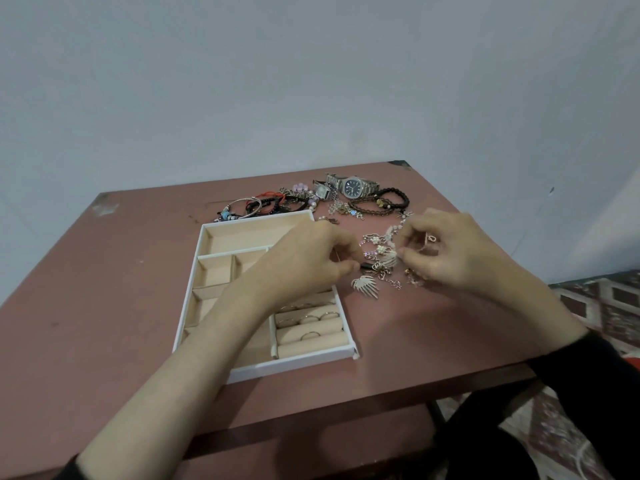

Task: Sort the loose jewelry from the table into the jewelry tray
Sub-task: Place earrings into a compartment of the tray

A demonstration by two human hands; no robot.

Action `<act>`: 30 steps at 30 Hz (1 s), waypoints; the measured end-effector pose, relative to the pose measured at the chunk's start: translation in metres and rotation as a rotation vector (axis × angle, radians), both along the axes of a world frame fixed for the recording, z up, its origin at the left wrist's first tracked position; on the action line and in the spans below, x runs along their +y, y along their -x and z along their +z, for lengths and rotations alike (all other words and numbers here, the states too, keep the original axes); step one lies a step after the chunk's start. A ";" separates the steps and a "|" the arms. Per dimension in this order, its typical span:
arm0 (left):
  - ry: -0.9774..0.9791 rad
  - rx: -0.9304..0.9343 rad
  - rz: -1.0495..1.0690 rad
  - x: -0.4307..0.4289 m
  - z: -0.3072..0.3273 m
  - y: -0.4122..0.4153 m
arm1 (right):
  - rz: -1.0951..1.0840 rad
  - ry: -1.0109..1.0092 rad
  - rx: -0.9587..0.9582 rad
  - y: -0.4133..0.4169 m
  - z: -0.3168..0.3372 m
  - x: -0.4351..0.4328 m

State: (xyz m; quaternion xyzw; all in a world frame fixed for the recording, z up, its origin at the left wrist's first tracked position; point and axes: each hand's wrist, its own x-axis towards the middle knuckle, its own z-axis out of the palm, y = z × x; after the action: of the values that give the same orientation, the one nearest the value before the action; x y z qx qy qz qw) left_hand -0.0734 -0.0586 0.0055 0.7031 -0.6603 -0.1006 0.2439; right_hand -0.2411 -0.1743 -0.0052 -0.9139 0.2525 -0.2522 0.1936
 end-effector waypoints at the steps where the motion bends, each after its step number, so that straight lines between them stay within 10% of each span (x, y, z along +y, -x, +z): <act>1: -0.003 0.006 -0.001 0.000 -0.001 -0.001 | -0.038 -0.010 -0.055 -0.002 0.000 -0.001; 7: -0.070 -0.062 -0.001 -0.005 -0.006 -0.001 | -0.196 -0.222 -0.391 -0.021 -0.012 0.002; 30: -0.057 -0.206 -0.024 -0.005 -0.004 -0.003 | -0.177 -0.307 -0.402 -0.032 -0.016 0.003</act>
State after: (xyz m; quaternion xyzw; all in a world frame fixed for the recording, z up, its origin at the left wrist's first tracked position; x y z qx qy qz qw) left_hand -0.0702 -0.0632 0.0013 0.7084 -0.6871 -0.0494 0.1536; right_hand -0.2094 -0.1715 -0.0208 -0.7798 0.3231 -0.4034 0.3532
